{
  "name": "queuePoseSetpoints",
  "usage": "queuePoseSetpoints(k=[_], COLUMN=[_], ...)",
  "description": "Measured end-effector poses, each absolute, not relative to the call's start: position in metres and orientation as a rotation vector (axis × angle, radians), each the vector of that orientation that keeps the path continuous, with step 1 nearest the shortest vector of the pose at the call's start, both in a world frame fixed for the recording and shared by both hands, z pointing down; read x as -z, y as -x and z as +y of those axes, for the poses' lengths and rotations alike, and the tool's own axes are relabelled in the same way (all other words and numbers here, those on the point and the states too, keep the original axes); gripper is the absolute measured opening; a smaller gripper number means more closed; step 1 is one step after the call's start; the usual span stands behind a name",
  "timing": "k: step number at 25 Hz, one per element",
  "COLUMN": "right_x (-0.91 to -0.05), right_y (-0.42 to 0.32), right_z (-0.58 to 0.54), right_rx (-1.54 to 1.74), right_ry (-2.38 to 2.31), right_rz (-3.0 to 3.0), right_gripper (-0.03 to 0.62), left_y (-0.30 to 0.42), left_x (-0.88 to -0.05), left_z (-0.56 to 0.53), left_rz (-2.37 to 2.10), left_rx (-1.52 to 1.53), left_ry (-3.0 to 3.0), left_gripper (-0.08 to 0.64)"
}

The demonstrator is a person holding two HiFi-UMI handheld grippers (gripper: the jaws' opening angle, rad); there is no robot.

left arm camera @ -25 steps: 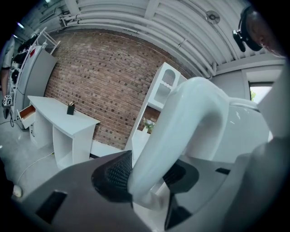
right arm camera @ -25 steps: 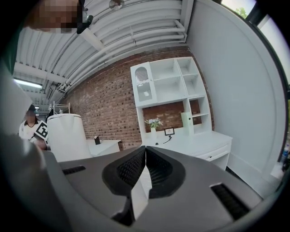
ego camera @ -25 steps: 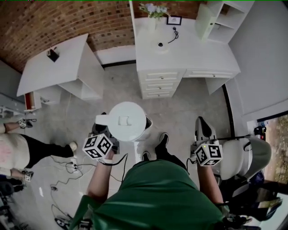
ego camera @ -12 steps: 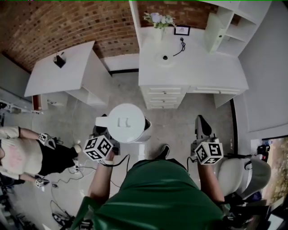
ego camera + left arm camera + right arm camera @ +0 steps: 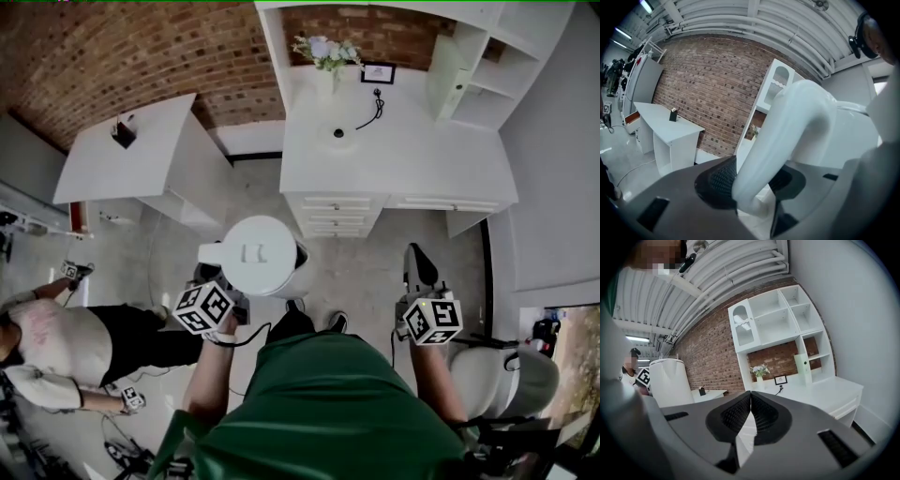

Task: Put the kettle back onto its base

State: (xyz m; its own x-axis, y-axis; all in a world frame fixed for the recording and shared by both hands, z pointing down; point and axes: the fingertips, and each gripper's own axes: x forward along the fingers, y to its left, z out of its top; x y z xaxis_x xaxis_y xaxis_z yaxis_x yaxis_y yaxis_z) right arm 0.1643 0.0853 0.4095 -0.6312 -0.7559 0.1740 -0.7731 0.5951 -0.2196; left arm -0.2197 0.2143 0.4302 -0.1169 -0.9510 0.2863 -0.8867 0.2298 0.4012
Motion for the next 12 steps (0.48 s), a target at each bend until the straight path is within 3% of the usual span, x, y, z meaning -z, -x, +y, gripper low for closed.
queuePoseSetpoints(k=[12], right_x=[-0.42], right_y=[-0.18], right_z=[0.024], right_rx=[-0.451], right_ry=[-1.47], right_rz=[-2.657], right_gripper=[0.021], left_y=[0.225], left_x=[-0.448], left_z=[0.115], left_rz=[-1.938], left_rx=[0.129], left_ry=[-1.751], left_gripper=[0.19])
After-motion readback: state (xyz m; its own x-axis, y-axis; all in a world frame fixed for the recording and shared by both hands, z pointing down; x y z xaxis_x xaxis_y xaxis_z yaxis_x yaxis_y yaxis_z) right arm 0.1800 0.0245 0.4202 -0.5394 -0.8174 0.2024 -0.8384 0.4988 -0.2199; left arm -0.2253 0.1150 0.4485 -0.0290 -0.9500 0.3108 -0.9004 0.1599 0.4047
